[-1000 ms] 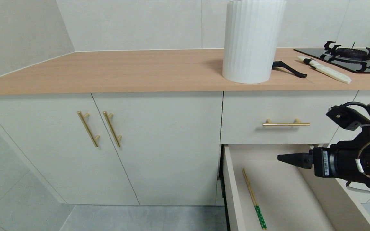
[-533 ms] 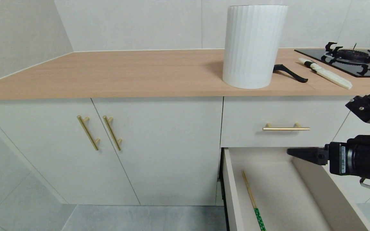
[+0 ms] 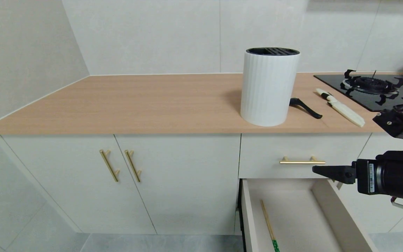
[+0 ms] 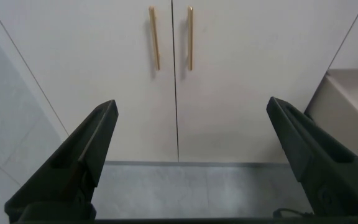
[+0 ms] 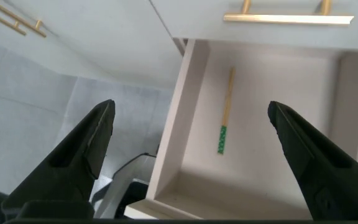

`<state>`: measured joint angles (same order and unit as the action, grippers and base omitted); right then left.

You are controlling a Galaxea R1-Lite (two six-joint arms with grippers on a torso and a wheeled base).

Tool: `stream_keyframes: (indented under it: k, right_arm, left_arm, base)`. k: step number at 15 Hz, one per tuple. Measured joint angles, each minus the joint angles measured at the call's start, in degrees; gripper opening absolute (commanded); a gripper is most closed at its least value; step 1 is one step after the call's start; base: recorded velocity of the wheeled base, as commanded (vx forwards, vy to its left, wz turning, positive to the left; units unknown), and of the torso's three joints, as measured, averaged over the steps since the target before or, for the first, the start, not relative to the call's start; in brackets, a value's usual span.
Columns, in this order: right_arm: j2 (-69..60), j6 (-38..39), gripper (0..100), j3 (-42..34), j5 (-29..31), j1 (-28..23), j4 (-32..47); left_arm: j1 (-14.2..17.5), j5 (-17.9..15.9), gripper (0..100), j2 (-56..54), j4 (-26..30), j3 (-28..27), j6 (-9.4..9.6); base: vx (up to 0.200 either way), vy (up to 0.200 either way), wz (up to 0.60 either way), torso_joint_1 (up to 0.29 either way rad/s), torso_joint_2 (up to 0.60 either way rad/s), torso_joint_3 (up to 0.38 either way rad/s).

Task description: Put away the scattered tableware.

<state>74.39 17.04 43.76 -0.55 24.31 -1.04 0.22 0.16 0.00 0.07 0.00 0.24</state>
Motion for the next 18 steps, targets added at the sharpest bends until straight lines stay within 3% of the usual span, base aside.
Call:
stream_keyframes:
  k: [8, 13, 18]
  right_arm:
    - [0.63, -2.00, 100, -1.60, -0.02, -0.30, -2.86]
    - [6.78, -7.68, 100, 1.19, -4.34, -11.93, -13.41]
    - [25.06, -15.65, 100, 14.01, -8.47, -20.26, -22.25]
  left_arm:
    - [0.02, 0.00, 100, 0.00, 0.04, 0.00, 0.00]
    - [0.02, 0.00, 100, 0.00, 0.02, 0.00, 0.00]
    - [0.02, 0.00, 100, 0.00, 0.02, 0.00, 0.00]
  base:
    - [0.000, 0.000, 0.00, 0.164, -0.36, -0.201]
    - [0.000, 0.000, 0.00, 0.000, 0.00, 0.000]
    - [0.000, 0.000, 0.00, 0.000, 0.00, 0.000]
